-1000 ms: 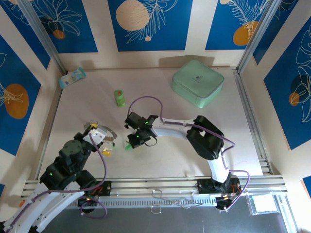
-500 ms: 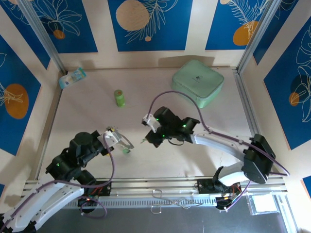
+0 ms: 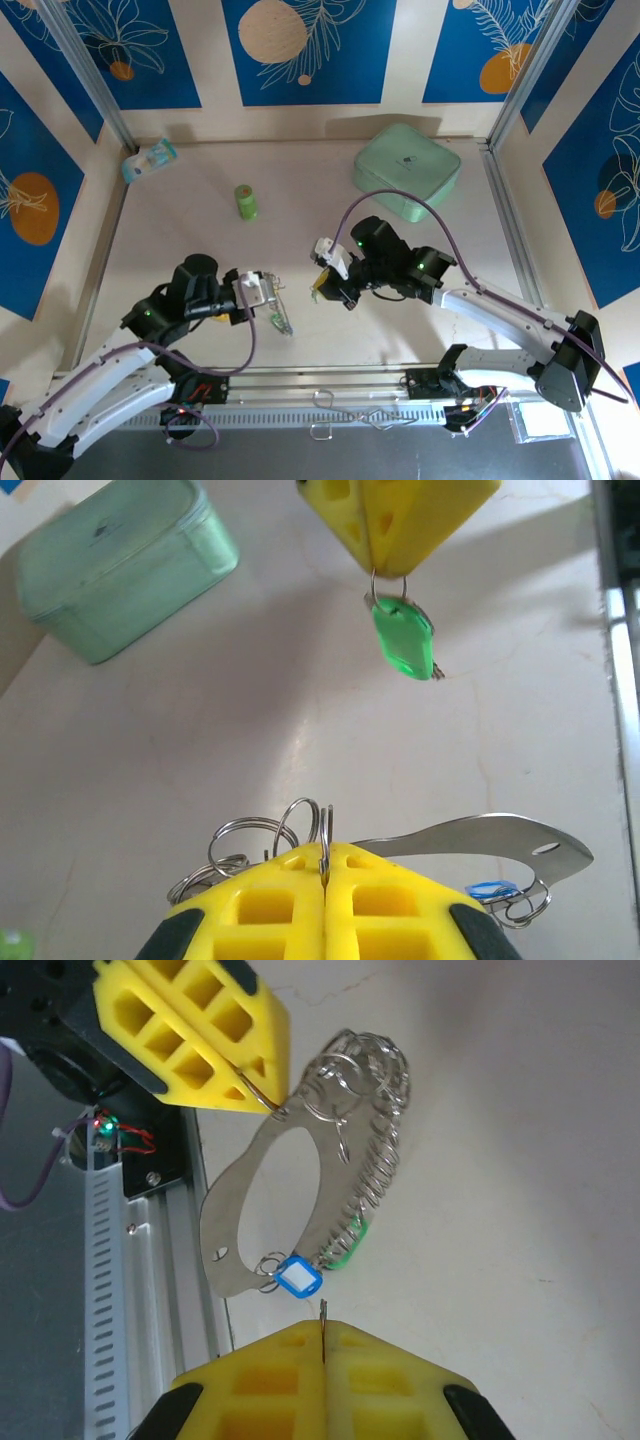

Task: Put the keys on the keyring

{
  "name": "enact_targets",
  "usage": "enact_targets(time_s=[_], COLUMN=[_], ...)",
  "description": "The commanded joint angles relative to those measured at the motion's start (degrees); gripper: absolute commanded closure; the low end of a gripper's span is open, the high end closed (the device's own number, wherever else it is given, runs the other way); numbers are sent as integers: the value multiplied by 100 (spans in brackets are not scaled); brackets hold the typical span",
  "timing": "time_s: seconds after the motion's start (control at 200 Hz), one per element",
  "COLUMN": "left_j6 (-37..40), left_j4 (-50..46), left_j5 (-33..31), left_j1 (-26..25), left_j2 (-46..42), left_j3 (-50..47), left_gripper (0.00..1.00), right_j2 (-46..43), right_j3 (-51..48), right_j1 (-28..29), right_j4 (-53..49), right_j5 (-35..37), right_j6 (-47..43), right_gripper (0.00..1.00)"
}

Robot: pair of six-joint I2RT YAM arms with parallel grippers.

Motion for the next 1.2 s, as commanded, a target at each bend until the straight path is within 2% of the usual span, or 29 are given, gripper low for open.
enact_targets(time_s=[0.0, 0.325, 0.875, 1.195], left_j6=[82, 38, 304, 512], left_j4=[303, 326, 273, 230], left_j5=[786, 996, 1094, 1185], left_j1=[26, -2, -24, -29], left_j2=[196, 514, 499, 468], left_j3=[361, 511, 446, 402], left_gripper=[100, 100, 100, 100], right_j2=[137, 688, 818, 840], right_j3=[316, 733, 784, 813], right_j1=[127, 514, 544, 540], right_j4=[-244, -180, 153, 216], right_j5=[-359, -481, -469, -76], right_j6=[-277, -247, -96, 52], right_gripper=[100, 100, 100, 100])
